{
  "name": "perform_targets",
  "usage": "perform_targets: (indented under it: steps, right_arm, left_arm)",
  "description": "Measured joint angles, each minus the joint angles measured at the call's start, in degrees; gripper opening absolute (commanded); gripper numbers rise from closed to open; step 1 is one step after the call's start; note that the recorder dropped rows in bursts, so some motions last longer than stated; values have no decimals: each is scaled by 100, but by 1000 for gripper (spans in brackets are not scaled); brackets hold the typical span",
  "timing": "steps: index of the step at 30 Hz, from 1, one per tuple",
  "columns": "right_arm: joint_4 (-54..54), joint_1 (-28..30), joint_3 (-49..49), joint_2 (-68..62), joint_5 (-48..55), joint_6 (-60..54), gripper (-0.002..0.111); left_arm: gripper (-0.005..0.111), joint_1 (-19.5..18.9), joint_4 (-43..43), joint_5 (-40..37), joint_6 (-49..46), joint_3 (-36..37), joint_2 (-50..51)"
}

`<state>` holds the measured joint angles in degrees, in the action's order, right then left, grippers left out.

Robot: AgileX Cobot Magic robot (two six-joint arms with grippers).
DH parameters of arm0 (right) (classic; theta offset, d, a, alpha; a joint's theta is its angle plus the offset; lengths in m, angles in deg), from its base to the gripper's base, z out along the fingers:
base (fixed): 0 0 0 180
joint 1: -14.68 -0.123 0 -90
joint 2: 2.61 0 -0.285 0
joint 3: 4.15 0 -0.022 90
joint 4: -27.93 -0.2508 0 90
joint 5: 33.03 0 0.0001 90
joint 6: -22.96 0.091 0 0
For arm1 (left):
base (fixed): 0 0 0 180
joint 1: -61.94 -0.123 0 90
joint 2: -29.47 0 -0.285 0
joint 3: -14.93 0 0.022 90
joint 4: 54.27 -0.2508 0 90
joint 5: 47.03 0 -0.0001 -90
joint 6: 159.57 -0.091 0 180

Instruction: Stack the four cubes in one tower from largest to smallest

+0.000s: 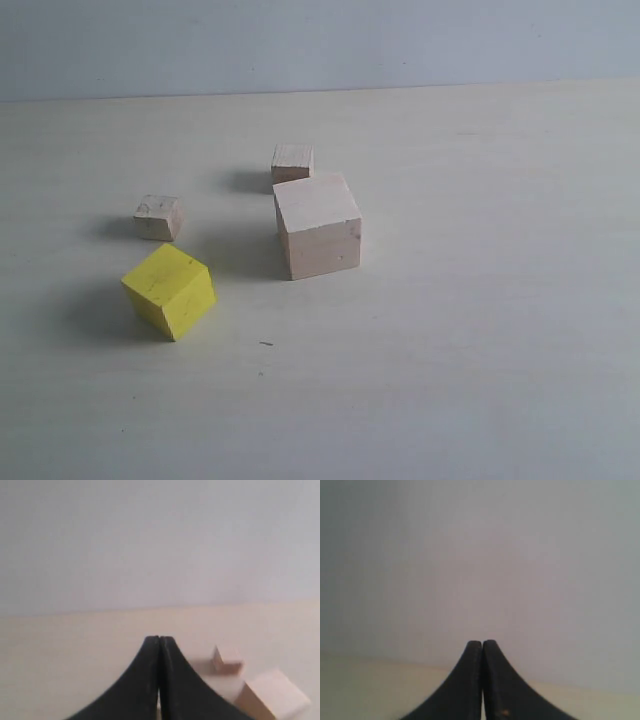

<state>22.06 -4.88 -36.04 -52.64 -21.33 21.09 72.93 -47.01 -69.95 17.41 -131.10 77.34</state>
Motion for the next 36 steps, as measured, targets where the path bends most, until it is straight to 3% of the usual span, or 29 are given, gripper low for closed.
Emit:
perform_targets:
  steps: [3,6,12,17,20,23,25,32,36]
  right_arm:
    - [0,-678,234,-1220,765,-116,0]
    - [-66,-862,234,-2042,1281,-127,0]
    - [-367,-902,234,-2995,1495,-127,0]
    - [-825,-902,248,-3596,573,20,0]
    - [-926,-902,533,-4078,75,-21,12]
    - [-1001,-902,1105,-4675,38,-47,32]
    - [-1068,-902,1581,-5089,150,-45,36]
    - [-1114,-902,2933,-6233,463,186,36]
    - [-1114,-902,3535,-6764,854,670,23]
  left_arm:
    - [0,880,392,-959,-596,-240,993]
    - [0,1172,900,-1602,-688,-249,1595]
    - [0,1200,1378,-1982,-702,-249,2237]
    - [0,1200,1416,-1981,-702,-249,2568]
    - [0,1200,1069,-1981,-713,-249,2716]
    - [0,1200,676,-1981,-725,-249,2741]
    - [0,1200,606,-2007,-725,-249,2741]
    - [0,1200,581,-2654,-713,-249,2741]
    - [0,1200,569,-2795,-713,-249,2741]
